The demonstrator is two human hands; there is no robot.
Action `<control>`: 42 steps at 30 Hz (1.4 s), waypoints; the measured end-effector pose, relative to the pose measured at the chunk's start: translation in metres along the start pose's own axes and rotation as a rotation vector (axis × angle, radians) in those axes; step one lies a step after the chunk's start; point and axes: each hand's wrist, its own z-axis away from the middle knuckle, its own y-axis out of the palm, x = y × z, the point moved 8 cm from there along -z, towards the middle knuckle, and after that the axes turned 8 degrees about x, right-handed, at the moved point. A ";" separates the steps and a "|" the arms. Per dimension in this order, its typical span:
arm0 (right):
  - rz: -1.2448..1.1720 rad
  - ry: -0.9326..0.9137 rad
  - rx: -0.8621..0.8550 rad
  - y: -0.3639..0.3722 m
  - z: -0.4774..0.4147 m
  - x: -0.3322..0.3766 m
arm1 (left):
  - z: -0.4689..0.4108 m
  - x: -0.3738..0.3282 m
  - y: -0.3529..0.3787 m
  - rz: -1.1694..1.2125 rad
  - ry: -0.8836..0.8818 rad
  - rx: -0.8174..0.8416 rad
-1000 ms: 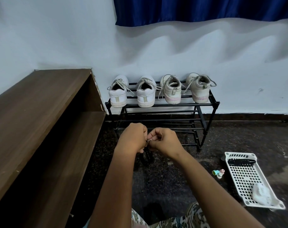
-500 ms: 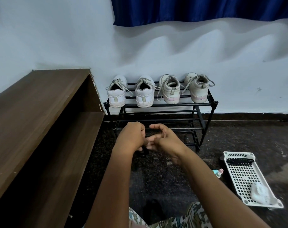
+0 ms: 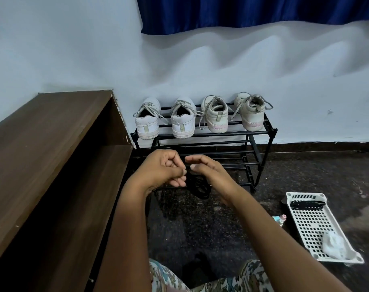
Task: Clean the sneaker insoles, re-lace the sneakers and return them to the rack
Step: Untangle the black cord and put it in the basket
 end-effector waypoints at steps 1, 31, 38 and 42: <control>-0.032 0.009 0.022 -0.001 0.000 0.000 | 0.002 -0.003 0.000 0.041 0.020 0.012; -0.791 0.281 -0.352 -0.155 0.051 -0.096 | -0.092 0.069 0.075 0.432 -0.164 -0.042; -0.765 0.318 -0.590 -0.262 0.096 -0.211 | -0.176 0.133 0.201 0.407 -0.272 0.186; -0.702 0.366 -0.727 -0.324 0.124 -0.277 | -0.221 0.186 0.279 0.433 -0.336 0.230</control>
